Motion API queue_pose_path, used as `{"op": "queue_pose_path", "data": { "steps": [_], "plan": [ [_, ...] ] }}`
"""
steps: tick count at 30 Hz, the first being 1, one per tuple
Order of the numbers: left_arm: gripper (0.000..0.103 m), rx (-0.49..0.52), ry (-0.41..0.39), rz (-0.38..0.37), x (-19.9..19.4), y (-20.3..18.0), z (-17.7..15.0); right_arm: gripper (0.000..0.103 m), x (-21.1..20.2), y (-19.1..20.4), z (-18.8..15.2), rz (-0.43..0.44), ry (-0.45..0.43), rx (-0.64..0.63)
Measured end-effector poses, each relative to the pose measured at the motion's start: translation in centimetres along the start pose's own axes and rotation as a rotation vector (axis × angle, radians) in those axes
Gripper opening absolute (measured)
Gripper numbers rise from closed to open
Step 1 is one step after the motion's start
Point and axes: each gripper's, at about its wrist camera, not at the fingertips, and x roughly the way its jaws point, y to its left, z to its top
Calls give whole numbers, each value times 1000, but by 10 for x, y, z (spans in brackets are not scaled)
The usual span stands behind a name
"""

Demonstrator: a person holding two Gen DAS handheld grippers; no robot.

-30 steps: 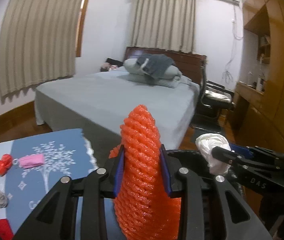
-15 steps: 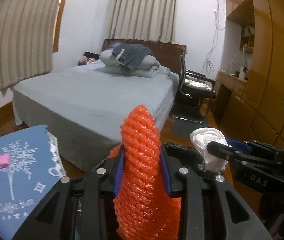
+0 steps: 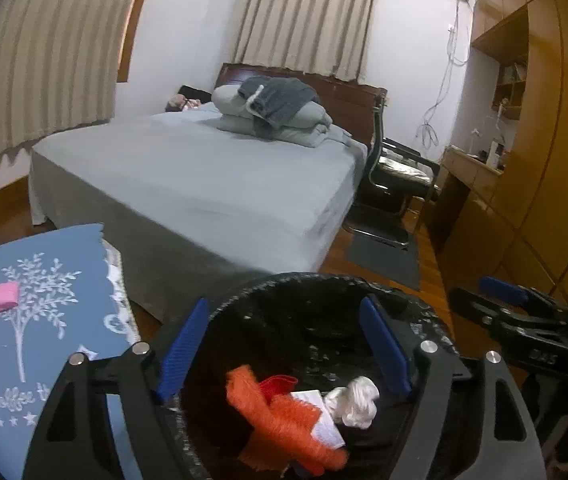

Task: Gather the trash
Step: 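Carry the orange mesh and white tissue over the black bin and release both, then move back to the blanket and grasp the grey sock with the left gripper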

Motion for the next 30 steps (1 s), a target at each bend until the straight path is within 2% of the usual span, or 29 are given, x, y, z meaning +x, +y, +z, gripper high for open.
{"op": "queue_pose_path", "data": {
  "steps": [5, 9, 13, 19, 30],
  "plan": [
    [82, -12, -30, 55, -19, 17, 2, 94, -3, 7, 6, 6, -11, -5],
    [91, -40, -61, 138, -41, 38, 1, 96, -7, 24, 10, 34, -27, -20],
    [95, -86, -79, 225, -61, 67, -5, 97, -7, 48, 15, 68, -37, -39],
    [97, -140, -77, 349, -87, 113, -19, 98, 7, 99, 18, 148, -15, -76],
    [97, -248, -68, 589, -133, 221, -58, 98, 47, 209, 17, 297, 23, -158]
  ]
}}
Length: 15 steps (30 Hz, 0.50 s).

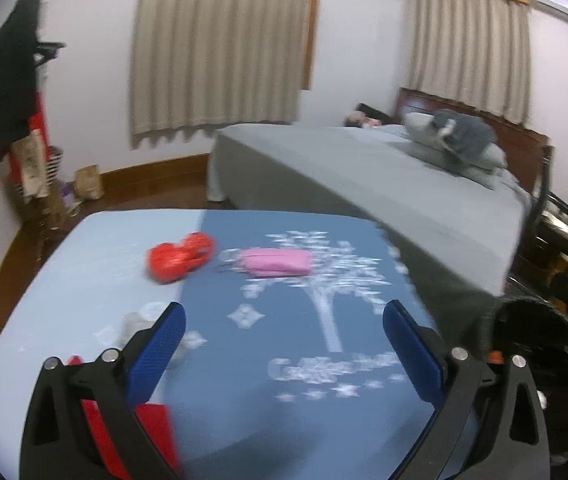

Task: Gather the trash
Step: 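Move back to the blanket and grasp the grey sock with the left gripper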

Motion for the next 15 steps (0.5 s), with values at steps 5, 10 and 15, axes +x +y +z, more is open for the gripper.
{"op": "queue_pose_path", "data": {
  "steps": [5, 10, 15],
  "plan": [
    [97, -45, 28, 73, 22, 47, -7, 98, 35, 34, 2, 30, 31, -38],
    [90, -68, 83, 106, 47, 80, -18, 98, 67, 59, -3, 55, 78, -62],
    [84, -93, 138, 109, 66, 97, -28, 98, 85, 74, -11, 71, 105, -90]
  ]
}}
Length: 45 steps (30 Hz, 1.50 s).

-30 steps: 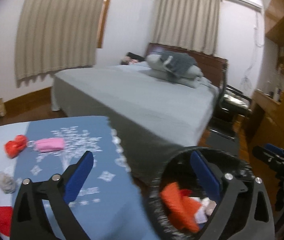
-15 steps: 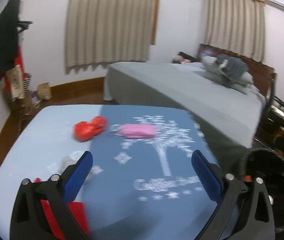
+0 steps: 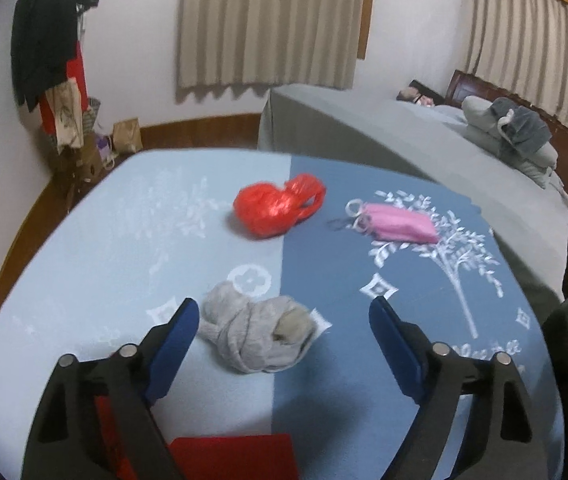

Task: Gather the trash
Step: 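Move back to the blanket and grasp the grey sock with the left gripper, then grasp the pink face mask with the right gripper while the left gripper holds the grey sock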

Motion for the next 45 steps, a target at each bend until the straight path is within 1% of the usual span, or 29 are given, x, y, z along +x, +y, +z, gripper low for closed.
{"op": "queue_pose_path", "data": {
  "steps": [7, 11, 14, 17, 20, 22, 26, 28, 34, 39, 45],
  "plan": [
    [70, -26, 53, -4, 14, 7, -3, 98, 12, 5, -2, 3, 18, -13],
    [54, -45, 67, 5, 16, 11, -4, 98, 16, 8, -3, 8, 26, -19],
    [49, -56, 60, 0, 14, 13, -5, 98, 18, 10, -3, 12, 28, -23],
    [45, -46, 49, -14, 11, 10, -3, 98, 21, 13, -2, 15, 27, -26],
    [44, -32, 32, -33, 4, 6, 2, 98, 24, 15, 0, 18, 25, -26],
    [44, -42, 18, -55, -3, 4, 8, 98, 25, 16, 2, 19, 20, -27],
    [44, -45, -32, -88, -17, -2, 25, 98, 33, 15, 10, 16, 10, -19],
    [44, -36, -51, -91, -18, -5, 33, 98, 38, 14, 16, 16, 6, -15],
    [44, -29, -65, -68, 5, -8, 54, 98, 68, 19, 38, 30, 4, -20],
    [44, -24, -77, -32, 19, -3, 63, 98, 102, 35, 54, 52, 32, -44],
    [44, -22, -73, -1, 34, 5, 69, 97, 141, 53, 58, 34, 81, -78]
  ]
}}
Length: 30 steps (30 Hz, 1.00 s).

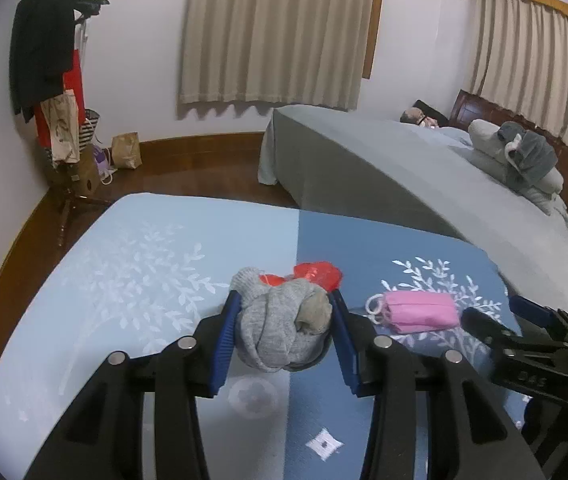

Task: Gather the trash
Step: 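Grasp the pink face mask with the right gripper while the left gripper holds the grey sock, then lift the pink mask with the right gripper while the left gripper holds the grey sock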

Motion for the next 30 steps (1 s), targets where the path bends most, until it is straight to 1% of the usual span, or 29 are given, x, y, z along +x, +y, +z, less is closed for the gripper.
{"op": "queue_pose_path", "data": {
  "steps": [4, 5, 6, 7, 10, 11, 13, 15, 17, 18, 20, 25, 30],
  "plan": [
    [44, -6, 4, 6, 5, 3, 0, 97, 20, 2, 3, -12, 42, 11],
    [44, -8, 4, 6, 5, 4, -1, 94, 25, 3, 4, -11, 55, 11],
    [44, -9, 5, 6, 5, 4, -1, 87, 29, 3, 4, -8, 69, 12],
    [44, -7, 6, 6, 6, 3, -1, 83, 33, 3, 6, -2, 83, 15],
    [44, -1, 11, 6, 8, 3, -2, 75, 43, 6, 7, 7, 123, 5],
    [44, 0, 13, 6, 8, 2, -3, 70, 46, 8, 6, 12, 140, -5],
    [44, 1, 15, 8, 8, 1, -4, 59, 46, 10, 7, 22, 139, -20],
    [44, 2, 16, 7, 8, 0, -4, 37, 45, 13, 8, 47, 137, -30],
    [44, 6, 16, 6, 6, -1, -4, 30, 44, 13, 8, 58, 135, -33],
    [44, 10, 15, 4, 6, -3, -3, 23, 43, 12, 8, 67, 135, -31],
    [44, 16, 11, 1, 3, -5, -3, 18, 39, 10, 9, 84, 132, -28],
    [44, 20, 4, -9, -6, -14, 0, 16, 17, 5, 5, 105, 99, -16],
    [44, 43, -15, -35, -23, -31, 0, 15, -16, -6, 3, 121, 61, 25]
  ]
}}
